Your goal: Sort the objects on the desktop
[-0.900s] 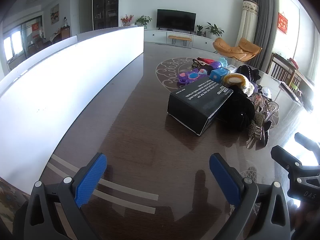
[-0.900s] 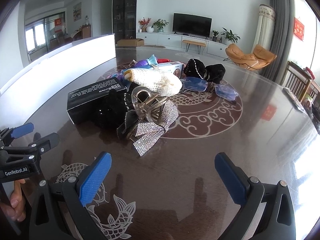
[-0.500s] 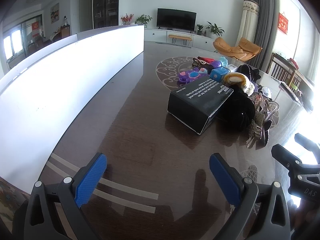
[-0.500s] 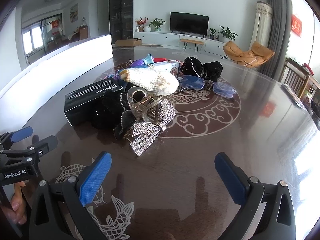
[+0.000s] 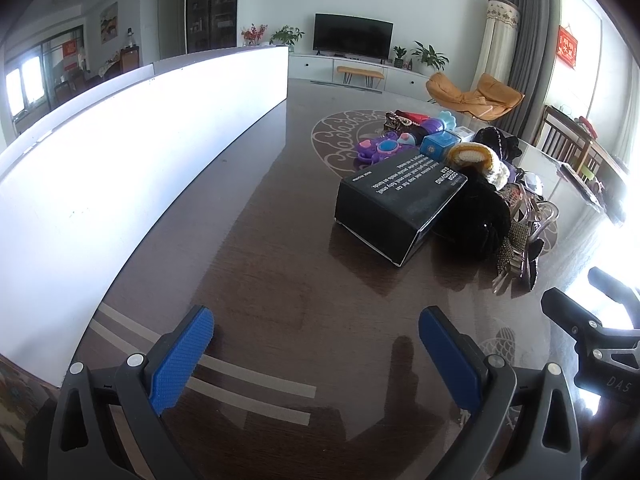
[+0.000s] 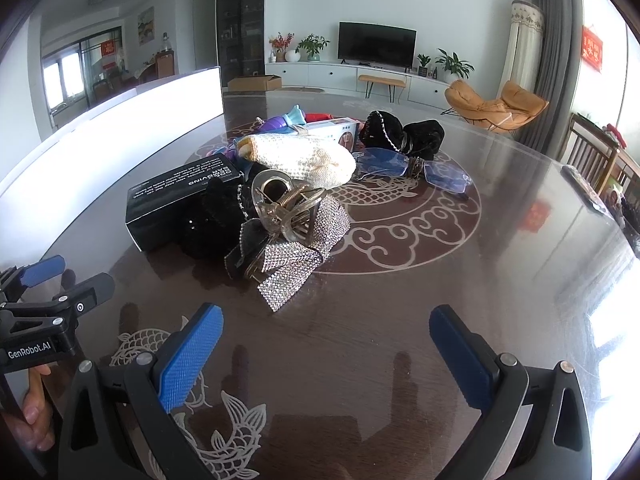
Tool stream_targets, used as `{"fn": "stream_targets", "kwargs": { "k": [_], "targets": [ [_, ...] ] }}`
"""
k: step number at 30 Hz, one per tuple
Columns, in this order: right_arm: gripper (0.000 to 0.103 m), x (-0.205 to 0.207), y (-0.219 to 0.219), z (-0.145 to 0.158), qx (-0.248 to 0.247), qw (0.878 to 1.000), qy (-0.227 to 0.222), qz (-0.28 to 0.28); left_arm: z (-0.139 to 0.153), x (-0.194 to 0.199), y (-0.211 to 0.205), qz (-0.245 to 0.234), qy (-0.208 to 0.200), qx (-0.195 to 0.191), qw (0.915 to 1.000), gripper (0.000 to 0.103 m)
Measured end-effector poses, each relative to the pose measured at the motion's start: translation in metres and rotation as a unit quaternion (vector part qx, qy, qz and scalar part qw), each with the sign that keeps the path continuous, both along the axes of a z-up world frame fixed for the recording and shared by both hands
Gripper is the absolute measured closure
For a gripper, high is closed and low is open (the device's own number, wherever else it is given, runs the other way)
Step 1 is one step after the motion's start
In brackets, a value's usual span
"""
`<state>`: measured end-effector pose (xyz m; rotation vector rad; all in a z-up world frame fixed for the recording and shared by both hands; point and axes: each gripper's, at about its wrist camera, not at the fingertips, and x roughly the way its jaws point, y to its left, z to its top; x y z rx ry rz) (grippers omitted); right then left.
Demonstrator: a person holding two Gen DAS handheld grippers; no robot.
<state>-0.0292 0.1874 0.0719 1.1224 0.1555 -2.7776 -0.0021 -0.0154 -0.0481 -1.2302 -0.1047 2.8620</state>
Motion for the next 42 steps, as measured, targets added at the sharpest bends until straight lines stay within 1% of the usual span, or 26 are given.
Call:
{"fn": "stream_targets", "kwargs": {
  "k": [42],
  "targets": [
    [0.0,-0.0025,-0.0001,-0.0037,0.004,1.0,-0.006,-0.002,-0.0002,0.0,0.0004,0.001,-0.001,-0.001,1.0,0.0]
  ]
}}
